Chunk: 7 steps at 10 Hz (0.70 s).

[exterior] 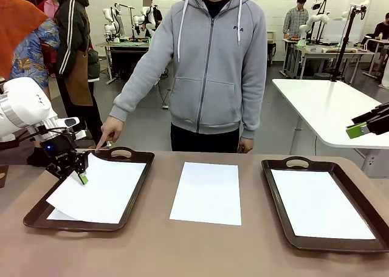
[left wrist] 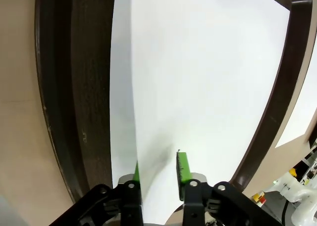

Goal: Sort the A4 documents.
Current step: Place the A4 Paper in the designated Handle tray.

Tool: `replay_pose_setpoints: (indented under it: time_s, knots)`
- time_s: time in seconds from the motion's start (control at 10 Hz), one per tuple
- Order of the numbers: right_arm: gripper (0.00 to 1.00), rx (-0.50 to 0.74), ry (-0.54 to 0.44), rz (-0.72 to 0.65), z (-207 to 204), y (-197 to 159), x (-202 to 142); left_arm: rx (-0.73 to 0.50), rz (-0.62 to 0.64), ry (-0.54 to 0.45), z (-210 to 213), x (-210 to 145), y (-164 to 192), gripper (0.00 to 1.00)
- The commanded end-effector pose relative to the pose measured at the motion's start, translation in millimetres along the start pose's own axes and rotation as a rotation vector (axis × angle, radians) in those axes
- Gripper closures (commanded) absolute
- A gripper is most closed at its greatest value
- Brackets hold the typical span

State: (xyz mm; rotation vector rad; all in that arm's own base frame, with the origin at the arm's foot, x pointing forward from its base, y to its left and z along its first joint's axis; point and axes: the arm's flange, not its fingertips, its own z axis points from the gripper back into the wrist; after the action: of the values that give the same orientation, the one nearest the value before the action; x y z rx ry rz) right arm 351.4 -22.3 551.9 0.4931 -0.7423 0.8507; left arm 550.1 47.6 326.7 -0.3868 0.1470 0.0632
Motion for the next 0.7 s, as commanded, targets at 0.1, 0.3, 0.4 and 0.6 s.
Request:
replay_pose_setpoints:
  time_s: [0.1, 0.3, 0.4, 0.6]
  knots:
    - [0.00, 0.005, -0.004, 0.002, -1, 0, 0, 0.051, 0.025, -0.016, 8, -5, 2, 0.39]
    - [0.00, 0.005, -0.004, 0.002, -1, 0, 0, 0.029, 0.019, -0.024, 14, -6, 2, 0.19]
    - [0.00, 0.005, -0.004, 0.002, -1, 0, 0, 0.039, 0.021, -0.028, 16, -6, 2, 0.05]
    - [0.00, 0.005, -0.004, 0.002, -1, 0, 0, 0.048, 0.008, -0.035, 20, -4, -3, 0.00]
